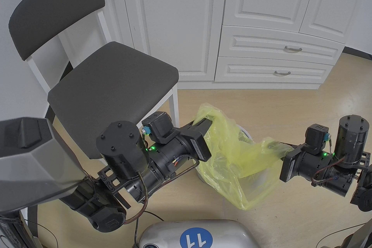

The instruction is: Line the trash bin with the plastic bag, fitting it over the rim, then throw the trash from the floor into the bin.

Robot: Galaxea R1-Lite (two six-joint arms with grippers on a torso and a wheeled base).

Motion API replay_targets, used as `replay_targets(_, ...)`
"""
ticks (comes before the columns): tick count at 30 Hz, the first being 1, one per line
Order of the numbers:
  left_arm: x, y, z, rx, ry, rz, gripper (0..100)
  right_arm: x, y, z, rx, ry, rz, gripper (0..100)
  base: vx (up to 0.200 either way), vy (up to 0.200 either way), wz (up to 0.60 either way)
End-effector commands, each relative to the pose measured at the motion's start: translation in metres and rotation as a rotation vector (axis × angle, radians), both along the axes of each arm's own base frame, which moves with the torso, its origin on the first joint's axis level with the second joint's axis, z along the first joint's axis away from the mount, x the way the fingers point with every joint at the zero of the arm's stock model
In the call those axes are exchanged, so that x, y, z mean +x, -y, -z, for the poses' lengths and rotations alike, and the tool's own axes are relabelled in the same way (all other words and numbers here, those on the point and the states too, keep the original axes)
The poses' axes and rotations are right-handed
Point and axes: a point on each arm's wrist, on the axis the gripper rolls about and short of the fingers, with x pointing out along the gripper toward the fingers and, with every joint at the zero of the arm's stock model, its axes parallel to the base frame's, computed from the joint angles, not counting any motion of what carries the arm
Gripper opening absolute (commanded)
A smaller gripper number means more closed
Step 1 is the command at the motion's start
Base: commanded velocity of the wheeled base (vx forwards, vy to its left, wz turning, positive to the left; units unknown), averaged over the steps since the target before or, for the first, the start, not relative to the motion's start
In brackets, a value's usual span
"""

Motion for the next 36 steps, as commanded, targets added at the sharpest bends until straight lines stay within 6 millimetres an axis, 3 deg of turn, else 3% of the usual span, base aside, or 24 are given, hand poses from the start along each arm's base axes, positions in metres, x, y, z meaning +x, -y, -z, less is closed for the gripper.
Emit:
replay_targets(1,0.000,0.000,0.001,0.001,-0.005,-0.013,0,-0.003,0.002,-0.003,0.008,0.011,0.002,0,0.000,0.000,0.00)
replay_targets(15,0.013,0.008,0.017,0.020,-0.023,-0.039,0,0.000,0.013,-0.012,0.031,0.044,0.050,0,0.000,0.000,0.00)
replay_targets(36,0.028,0.001,0.016,0.013,-0.013,-0.100,0,0.005,0.022,-0.022,0.069,0.068,0.098,0,0.000,0.000,0.00)
